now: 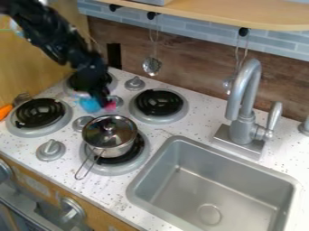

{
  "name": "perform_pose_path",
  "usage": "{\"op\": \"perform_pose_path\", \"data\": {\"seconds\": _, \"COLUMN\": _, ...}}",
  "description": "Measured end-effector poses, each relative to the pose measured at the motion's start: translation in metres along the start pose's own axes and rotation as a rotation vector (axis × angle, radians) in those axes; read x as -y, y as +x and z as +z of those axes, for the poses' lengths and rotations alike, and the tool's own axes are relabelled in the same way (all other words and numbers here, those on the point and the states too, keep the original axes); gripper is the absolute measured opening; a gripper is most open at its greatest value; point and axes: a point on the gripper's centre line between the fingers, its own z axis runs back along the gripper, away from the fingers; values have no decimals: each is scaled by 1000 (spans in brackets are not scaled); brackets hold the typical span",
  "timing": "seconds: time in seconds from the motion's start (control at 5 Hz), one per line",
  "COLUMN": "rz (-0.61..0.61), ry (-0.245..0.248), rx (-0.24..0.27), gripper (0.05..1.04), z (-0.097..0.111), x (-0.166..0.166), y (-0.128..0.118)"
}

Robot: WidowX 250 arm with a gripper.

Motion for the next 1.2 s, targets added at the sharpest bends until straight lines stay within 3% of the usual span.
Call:
{"op": "perform_pose_path", "data": {"seconds": 0.2, "rz": -23, "ry": -17, "rx": -30, "gripper": 502, "z": -19, "x": 8, "y": -2}}
{"op": "perform_pose_path", "data": {"seconds": 0.6, "rz": -34, "ry": -30, "rx": -44, "gripper": 984, "z": -23, "x": 7, "y": -3}}
{"op": "perform_pose_path", "data": {"seconds": 0.8, "rz": -29, "ry": -48, "rx": -46, "gripper": 1009, "z": -25, "x": 9, "y": -8}}
{"op": "perform_pose_path", "data": {"seconds": 1.0, "rz": -29, "ry": -44, "rx": -21, "gripper": 1005, "z": -5, "x": 5, "y": -8}}
{"op": "perform_pose_path", "data": {"seconds": 1.2, "rz": -68, "ry": 33, "rx": 41, "gripper": 1005, "z": 32, "x": -4, "y": -5}}
